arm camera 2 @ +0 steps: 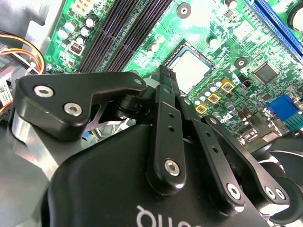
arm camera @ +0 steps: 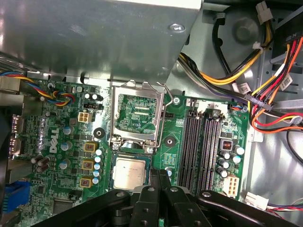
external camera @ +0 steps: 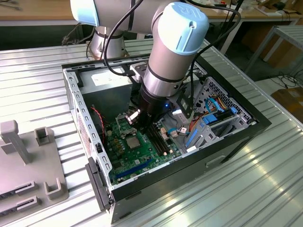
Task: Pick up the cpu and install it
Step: 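Close the cpu cover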
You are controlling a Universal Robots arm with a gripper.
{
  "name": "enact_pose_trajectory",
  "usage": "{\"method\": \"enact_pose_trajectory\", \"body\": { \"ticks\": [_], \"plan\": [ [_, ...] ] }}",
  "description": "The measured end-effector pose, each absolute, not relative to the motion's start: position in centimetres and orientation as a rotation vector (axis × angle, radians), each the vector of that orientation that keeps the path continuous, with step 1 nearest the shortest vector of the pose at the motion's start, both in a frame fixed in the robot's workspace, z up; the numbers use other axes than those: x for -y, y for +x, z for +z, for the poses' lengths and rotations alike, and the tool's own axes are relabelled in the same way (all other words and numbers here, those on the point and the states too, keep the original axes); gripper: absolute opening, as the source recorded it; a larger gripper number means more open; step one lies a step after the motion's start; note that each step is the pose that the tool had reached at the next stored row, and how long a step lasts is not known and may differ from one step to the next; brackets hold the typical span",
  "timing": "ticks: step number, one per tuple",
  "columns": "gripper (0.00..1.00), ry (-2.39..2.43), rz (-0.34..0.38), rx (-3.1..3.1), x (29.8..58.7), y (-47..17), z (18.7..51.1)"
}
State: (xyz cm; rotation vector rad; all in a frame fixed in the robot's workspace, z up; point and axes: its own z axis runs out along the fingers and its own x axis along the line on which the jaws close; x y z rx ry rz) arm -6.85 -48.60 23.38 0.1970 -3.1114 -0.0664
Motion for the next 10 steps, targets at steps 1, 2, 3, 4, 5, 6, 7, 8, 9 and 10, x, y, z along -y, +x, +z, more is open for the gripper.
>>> {"method": "enact_pose_trajectory", "body": {
  "ticks": [1, 2, 3, 4, 5, 6, 7, 8, 9, 10],
  "plan": [
    [0.11, 0.198, -0.066, 3.111, 48.61, -6.79, 23.38],
    [0.11, 0.199, -0.066, 3.111, 48.6, -6.75, 23.38],
    [0.11, 0.201, -0.066, 3.111, 48.6, -6.61, 23.38],
    [0.11, 0.203, -0.066, 3.111, 48.6, -6.43, 23.38],
    [0.11, 0.204, -0.066, 3.111, 48.6, -6.26, 23.39],
    [0.11, 0.205, -0.066, 3.111, 48.61, -6.11, 23.38],
    [0.11, 0.206, -0.066, 3.111, 48.61, -6.01, 23.38],
    [0.11, 0.209, -0.066, 3.11, 48.61, -5.95, 23.38],
    [0.11, 0.211, -0.066, 3.11, 48.58, -5.93, 23.41],
    [0.11, 0.212, -0.066, 3.11, 48.58, -5.88, 23.47]
  ]
}}
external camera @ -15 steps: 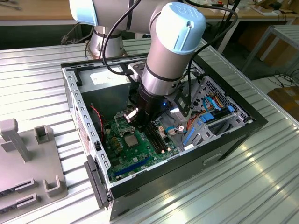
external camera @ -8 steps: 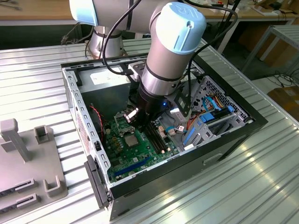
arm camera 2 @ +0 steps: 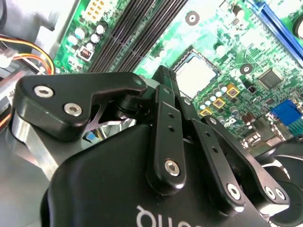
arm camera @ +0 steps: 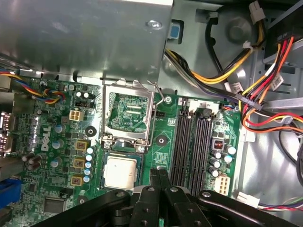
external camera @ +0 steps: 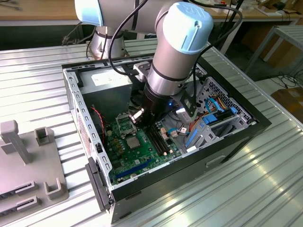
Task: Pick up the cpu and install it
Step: 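Close the cpu cover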
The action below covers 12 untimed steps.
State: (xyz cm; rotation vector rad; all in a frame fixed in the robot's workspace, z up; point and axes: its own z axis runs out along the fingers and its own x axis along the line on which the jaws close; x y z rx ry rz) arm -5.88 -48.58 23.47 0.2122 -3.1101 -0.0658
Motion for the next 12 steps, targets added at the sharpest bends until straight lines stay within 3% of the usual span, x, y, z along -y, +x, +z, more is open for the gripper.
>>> {"method": "enact_pose_trajectory", "body": {
  "ticks": [12],
  "plan": [
    [0.11, 0.254, -0.072, 3.106, 47.0, -5.7, 24.8]
  ]
}}
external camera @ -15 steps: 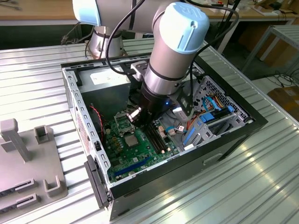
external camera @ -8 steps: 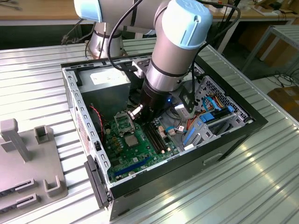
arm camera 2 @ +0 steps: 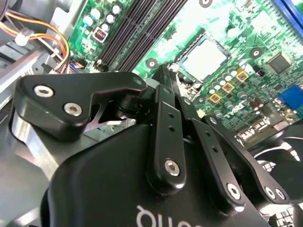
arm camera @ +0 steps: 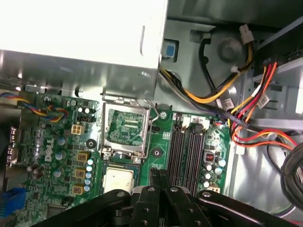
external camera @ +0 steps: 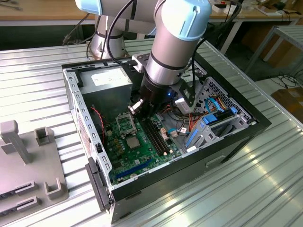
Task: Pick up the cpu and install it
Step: 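Close the cpu cover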
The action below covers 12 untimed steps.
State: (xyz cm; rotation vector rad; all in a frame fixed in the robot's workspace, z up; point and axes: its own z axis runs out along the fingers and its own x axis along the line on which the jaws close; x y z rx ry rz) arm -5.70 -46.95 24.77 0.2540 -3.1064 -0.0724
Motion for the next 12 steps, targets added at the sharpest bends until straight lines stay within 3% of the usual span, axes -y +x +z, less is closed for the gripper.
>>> {"method": "enact_pose_trajectory", "body": {
  "ticks": [12],
  "plan": [
    [0.11, 0.65, -0.067, 3.043, 46.89, -5.36, 24.37]
  ]
}}
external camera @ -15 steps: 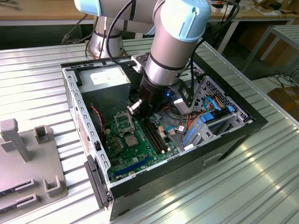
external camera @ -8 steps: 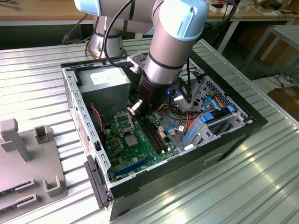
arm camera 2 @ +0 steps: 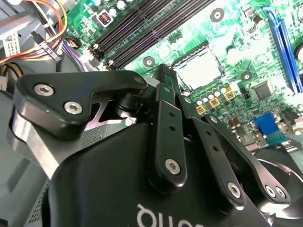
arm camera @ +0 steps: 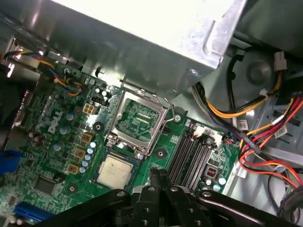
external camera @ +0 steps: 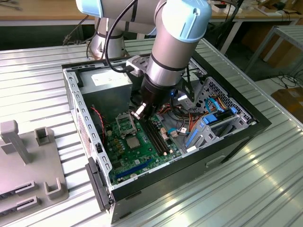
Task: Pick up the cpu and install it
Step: 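Close the cpu cover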
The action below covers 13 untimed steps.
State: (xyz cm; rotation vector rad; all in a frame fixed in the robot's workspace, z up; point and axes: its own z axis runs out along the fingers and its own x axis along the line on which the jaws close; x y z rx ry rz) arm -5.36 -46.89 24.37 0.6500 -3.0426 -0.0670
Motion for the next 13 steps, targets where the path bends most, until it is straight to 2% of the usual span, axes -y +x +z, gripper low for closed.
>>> {"method": "enact_pose_trajectory", "body": {
  "ticks": [9, 13],
  "plan": [
    [0.11, 0.657, -0.068, 3.041, 43.8, -4.6, 24.2],
    [0.11, 0.72, -0.068, 3.026, 43.4, -4.6, 23.8]
  ]
}}
